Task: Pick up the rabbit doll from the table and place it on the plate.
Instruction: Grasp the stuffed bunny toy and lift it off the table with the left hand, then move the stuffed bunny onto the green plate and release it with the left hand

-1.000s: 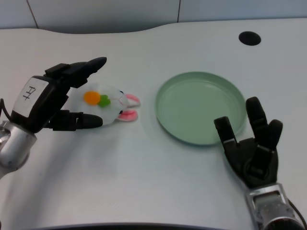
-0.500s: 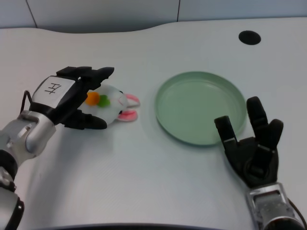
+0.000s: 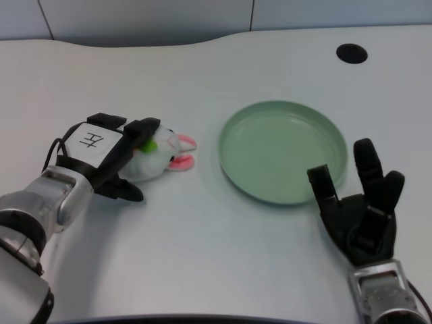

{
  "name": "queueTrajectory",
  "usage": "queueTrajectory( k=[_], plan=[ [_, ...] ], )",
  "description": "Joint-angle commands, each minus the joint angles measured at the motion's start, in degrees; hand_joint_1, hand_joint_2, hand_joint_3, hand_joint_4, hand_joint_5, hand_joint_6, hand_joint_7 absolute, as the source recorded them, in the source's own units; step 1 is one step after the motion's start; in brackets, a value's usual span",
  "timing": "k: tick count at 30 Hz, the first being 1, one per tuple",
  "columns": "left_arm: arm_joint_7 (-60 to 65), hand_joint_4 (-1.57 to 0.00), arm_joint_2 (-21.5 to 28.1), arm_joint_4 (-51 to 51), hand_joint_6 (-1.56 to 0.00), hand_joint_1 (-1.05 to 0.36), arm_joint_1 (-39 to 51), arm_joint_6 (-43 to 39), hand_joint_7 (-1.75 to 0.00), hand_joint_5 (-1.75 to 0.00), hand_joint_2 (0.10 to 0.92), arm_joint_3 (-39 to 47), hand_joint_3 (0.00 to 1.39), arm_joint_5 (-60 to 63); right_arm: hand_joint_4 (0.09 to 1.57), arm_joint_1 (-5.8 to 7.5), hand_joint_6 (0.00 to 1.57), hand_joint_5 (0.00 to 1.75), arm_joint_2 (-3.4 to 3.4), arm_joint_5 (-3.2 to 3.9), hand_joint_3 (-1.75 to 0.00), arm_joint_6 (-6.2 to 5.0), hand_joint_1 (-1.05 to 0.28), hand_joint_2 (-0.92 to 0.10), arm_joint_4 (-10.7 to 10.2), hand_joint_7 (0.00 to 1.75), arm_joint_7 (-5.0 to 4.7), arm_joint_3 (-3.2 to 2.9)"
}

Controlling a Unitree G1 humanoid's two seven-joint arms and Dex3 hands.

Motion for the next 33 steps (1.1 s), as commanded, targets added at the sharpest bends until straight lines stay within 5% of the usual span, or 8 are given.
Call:
queueTrajectory(
  k=[1,5,10,19,20,22,25,33],
  plan=[
    [1.97,-0.62,-0.78,1.37,-0.5,-0.83,1.56,3.08,-0.03,-0.1,0.832,-4.07,0.02,3.32,0.65,2.73,1.06,1.06,0.71,0.42,-0.21,-0.4,-0.67,-0.92,-0.74,0.03,0.33,-0.15],
    [5.58,-0.69,-1.38,1.73,-0.59,-0.78,1.75,4.88,-0.04,-0.16,0.842,-6.12,0.01,3.99,0.62,3.45,1.05,1.09,1.1,0.96,-0.23,-0.31,-0.66,-0.92,-1.34,0.02,1.23,-0.4],
    [8.08,-0.61,-2.48,2.11,-0.89,-0.68,1.44,6.25,-0.06,-0.95,0.818,-7.05,0.0,3.64,0.6,4.0,1.04,1.12,1.24,1.62,-0.23,0.4,-0.65,-0.92,-1.26,0.02,1.6,-0.39],
    [7.95,-0.6,-3.24,2.04,-0.95,-0.67,0.41,5.52,-0.06,-1.07,0.816,-6.11,0.0,1.75,0.6,4.23,1.04,1.12,1.21,1.92,-0.23,-0.26,-0.65,-0.92,-1.37,0.01,1.87,-0.21],
    [8.45,-0.74,-3.77,1.8,-0.93,-0.62,-0.51,3.77,-0.72,-1.45,0.878,-4.41,0.2,-0.07,0.58,4.16,1.03,1.12,1.11,2.02,-0.27,-0.42,-0.65,-0.92,-1.3,0.01,2.16,-0.31],
    [8.97,-0.82,-4.23,1.51,-0.72,-0.54,-1.74,1.03,-1.44,-1.68,0.912,-2.22,0.29,-2.53,0.58,3.97,1.04,1.14,1.0,2.1,-0.26,-0.64,-0.64,-0.92,-1.19,0.01,2.26,-0.44],
    [11.12,-0.84,-3.91,1.1,-0.66,-0.52,-3.79,-0.9,-1.63,-1.74,0.92,-0.8,0.3,-3.66,0.59,3.23,1.05,1.14,0.54,2.04,-0.22,0.4,-0.64,-0.92,-0.8,0.02,1.34,-0.36],
    [9.86,-0.81,-2.96,0.7,-0.61,-0.51,-6.7,-4.15,-1.7,-1.75,0.921,2.55,0.28,-5.89,0.64,2.17,1.07,1.1,0.08,1.57,-0.19,0.8,-0.65,-0.92,-0.38,0.02,0.3,0.1]
  ],
)
